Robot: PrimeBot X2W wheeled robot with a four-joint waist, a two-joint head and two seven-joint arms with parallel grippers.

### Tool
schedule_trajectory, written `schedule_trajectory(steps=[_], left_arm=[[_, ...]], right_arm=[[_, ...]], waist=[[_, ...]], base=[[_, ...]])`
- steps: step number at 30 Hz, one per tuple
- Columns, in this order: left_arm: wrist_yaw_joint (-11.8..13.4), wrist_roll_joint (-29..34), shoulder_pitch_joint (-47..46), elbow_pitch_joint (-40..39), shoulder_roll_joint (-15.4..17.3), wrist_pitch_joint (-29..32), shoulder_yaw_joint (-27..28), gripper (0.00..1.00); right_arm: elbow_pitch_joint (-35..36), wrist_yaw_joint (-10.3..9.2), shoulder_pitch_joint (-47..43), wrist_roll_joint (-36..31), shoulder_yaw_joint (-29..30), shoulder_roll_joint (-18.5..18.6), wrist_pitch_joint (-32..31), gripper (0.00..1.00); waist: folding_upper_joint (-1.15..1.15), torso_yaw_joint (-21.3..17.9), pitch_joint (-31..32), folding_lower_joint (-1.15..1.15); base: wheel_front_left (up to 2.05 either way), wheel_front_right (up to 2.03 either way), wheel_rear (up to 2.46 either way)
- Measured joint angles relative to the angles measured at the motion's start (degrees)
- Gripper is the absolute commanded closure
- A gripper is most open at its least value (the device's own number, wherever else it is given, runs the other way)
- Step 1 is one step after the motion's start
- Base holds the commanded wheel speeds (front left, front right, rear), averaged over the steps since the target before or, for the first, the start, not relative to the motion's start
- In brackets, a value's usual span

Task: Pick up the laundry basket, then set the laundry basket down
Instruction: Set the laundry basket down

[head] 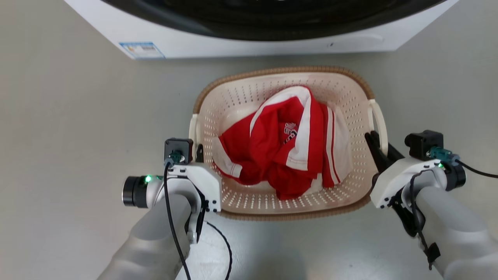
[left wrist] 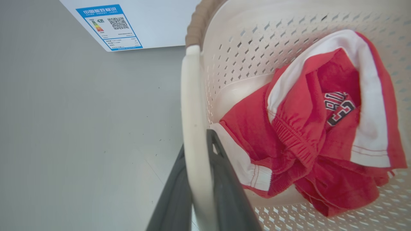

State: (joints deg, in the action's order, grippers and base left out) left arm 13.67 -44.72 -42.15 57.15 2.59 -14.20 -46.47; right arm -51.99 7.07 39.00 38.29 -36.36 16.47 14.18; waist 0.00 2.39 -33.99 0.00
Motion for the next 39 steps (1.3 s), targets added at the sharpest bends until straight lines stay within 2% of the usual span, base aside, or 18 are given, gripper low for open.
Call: schedule_trajectory(steps=[10, 16, 39], left_arm=[[0.27, 8.65, -2.73, -4.32, -0.09, -0.01, 7.38, 1.00], [0.24, 12.60, -3.38, -5.69, -0.30, -0.01, 10.56, 1.00], [0.93, 15.25, -5.85, -9.14, 0.03, -0.01, 12.96, 1.00]], right_arm=[[6.34, -0.01, 0.07, -6.73, 8.10, 0.93, 0.02, 1.00], [7.19, -0.01, 0.13, -9.12, 10.70, 0.35, 0.03, 1.00], [8.73, -0.02, 3.58, -11.90, 14.10, -0.20, 0.15, 1.00]], waist=[[0.00, 0.26, -8.09, 0.01], [0.00, 0.25, -11.76, 0.01], [0.00, 1.08, -18.40, 0.01]], base=[[0.00, 0.00, 0.00], [0.00, 0.00, 0.00], [0.00, 0.00, 0.00]])
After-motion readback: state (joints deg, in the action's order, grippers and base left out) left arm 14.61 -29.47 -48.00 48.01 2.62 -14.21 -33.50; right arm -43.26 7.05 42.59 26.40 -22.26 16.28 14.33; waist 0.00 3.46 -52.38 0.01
